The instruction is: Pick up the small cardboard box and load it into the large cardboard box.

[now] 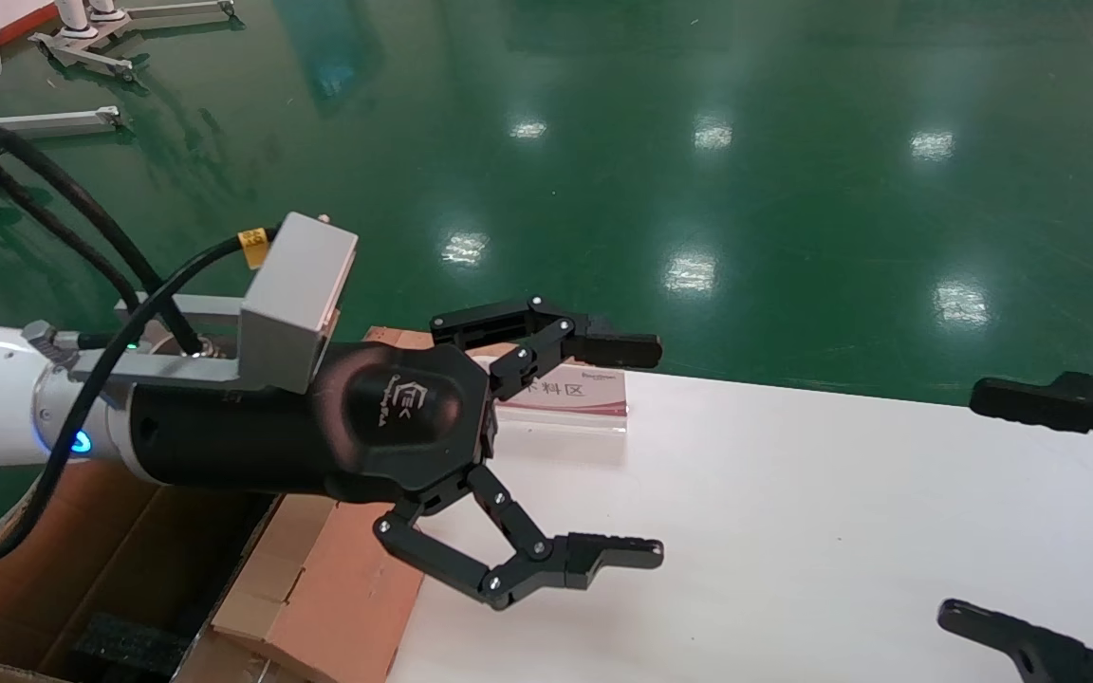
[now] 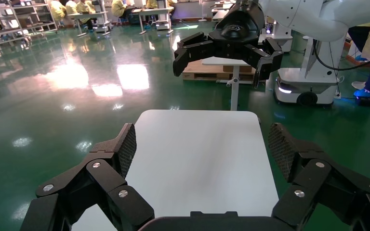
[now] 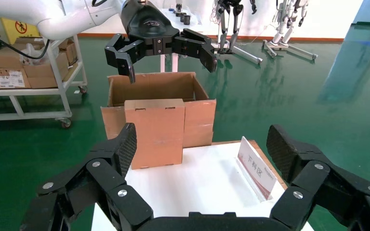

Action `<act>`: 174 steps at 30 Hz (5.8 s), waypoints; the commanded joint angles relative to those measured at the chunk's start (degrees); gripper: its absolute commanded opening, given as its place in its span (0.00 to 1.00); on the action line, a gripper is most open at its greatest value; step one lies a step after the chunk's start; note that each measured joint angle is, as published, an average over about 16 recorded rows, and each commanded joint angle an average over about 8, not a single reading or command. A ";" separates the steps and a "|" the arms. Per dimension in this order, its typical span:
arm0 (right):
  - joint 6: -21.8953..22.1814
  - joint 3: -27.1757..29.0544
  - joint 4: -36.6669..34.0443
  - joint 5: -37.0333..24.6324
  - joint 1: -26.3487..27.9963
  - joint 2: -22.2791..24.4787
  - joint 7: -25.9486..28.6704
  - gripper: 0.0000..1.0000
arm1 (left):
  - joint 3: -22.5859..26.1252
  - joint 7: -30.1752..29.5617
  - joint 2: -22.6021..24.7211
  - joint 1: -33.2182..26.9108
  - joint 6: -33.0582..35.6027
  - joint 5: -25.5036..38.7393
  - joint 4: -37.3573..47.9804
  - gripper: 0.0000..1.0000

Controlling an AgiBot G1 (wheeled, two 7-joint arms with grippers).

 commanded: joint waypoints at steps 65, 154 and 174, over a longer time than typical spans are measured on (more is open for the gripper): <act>0.06 -0.23 -0.06 0.14 0.08 0.07 -0.13 1.00 | 77.11 -57.33 6.71 -65.24 5.27 45.49 -4.04 1.00; 0.16 -0.43 -0.08 0.30 0.11 0.17 -0.23 0.00 | 100.97 -70.24 9.64 -70.80 -3.16 38.19 -4.39 0.00; 0.16 -0.44 -0.11 0.29 0.12 0.17 -0.24 0.00 | 99.22 -68.28 9.92 -72.27 -3.38 35.91 -2.98 0.00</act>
